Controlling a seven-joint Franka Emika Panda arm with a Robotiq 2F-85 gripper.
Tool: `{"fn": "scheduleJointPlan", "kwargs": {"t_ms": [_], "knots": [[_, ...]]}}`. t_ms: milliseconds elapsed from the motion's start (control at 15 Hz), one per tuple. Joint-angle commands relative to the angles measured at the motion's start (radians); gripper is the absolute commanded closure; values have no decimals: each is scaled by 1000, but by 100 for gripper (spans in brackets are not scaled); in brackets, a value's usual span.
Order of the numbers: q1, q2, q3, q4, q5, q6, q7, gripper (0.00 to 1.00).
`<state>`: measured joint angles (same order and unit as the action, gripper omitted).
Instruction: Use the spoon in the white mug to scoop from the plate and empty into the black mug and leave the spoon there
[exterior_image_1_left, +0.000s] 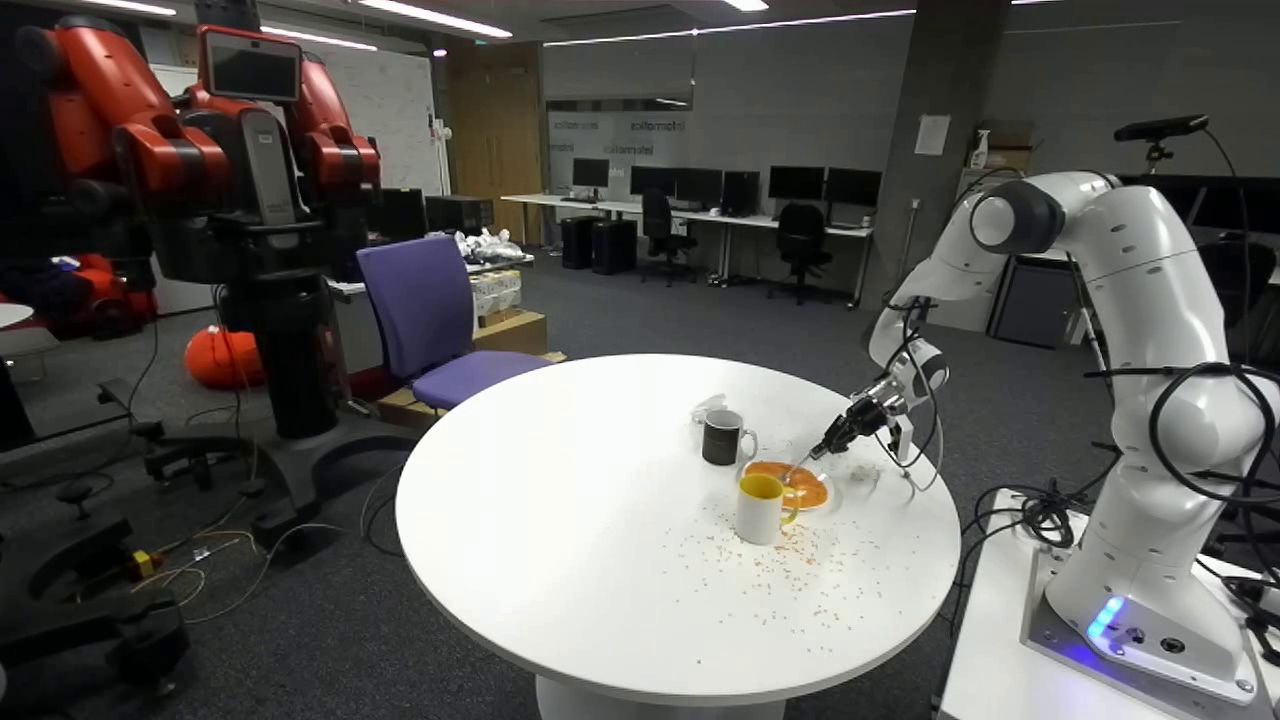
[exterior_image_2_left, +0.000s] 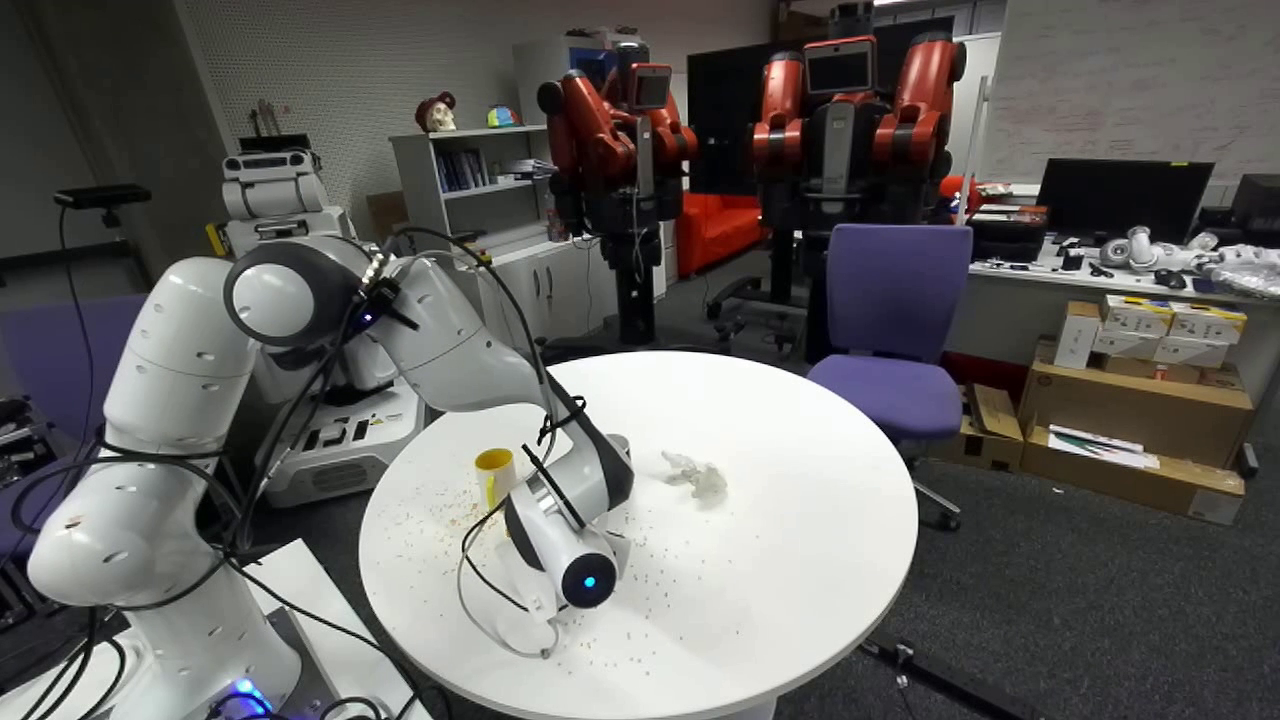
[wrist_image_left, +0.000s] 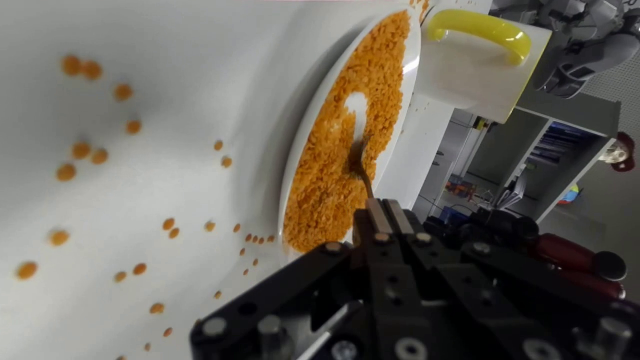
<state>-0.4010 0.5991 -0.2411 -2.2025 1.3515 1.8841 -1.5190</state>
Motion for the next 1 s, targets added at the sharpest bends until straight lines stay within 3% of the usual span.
{"fn": "scheduleJointPlan", "kwargs": {"t_ms": [0,933], "knots": [[-21,9,-7,24,31,-85,-27,99],[-39,-43,-59,58,89,-186,-21,99]]}}
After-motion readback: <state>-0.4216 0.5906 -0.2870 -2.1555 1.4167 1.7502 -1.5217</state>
